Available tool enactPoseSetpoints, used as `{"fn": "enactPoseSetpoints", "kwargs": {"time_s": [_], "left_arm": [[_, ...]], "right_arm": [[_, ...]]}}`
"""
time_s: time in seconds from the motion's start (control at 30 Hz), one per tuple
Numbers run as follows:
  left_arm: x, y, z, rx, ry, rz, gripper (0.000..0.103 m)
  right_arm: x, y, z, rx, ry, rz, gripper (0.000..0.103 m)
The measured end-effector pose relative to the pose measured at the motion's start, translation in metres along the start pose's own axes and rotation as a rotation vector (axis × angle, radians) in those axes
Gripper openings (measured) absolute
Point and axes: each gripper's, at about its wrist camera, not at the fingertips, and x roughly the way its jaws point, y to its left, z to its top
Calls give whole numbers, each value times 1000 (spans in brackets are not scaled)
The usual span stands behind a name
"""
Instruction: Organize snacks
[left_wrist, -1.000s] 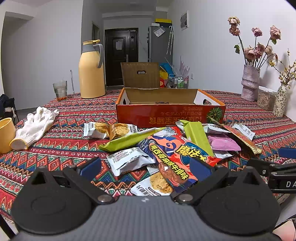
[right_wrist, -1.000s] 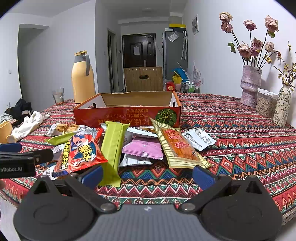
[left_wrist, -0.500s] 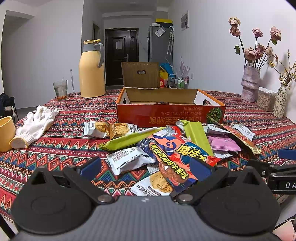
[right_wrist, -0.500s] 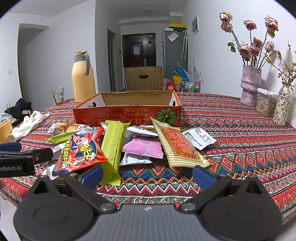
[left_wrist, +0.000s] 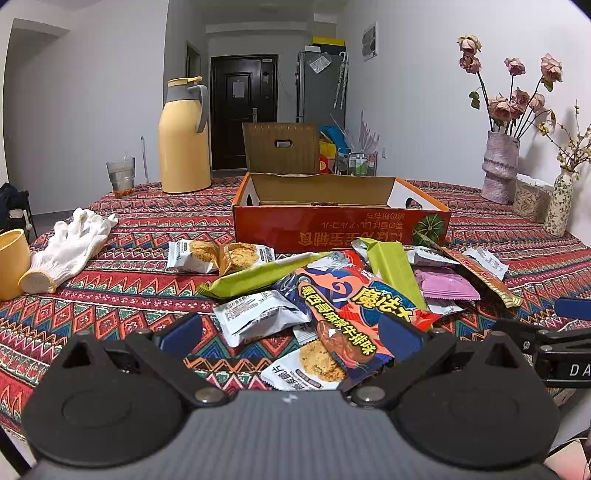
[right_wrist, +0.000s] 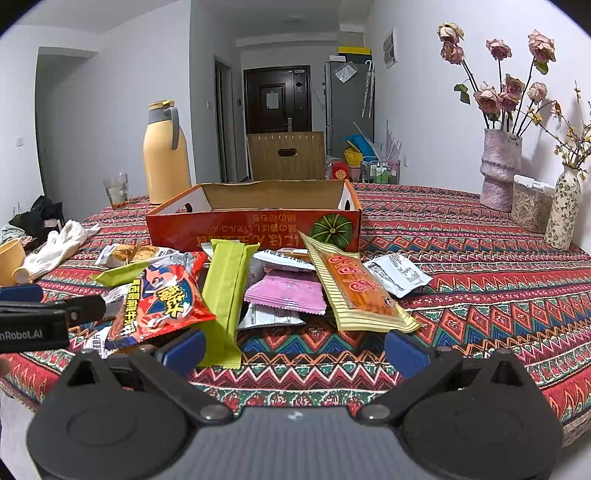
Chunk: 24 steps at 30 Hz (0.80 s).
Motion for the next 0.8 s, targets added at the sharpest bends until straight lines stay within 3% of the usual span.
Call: {"fn": "enactPoseSetpoints", "kwargs": {"time_s": [0.8], "left_arm": [[-2, -1, -1, -7, -1, -5, 103]], "right_arm": [[2, -1, -2, 1, 2, 0, 103]]}}
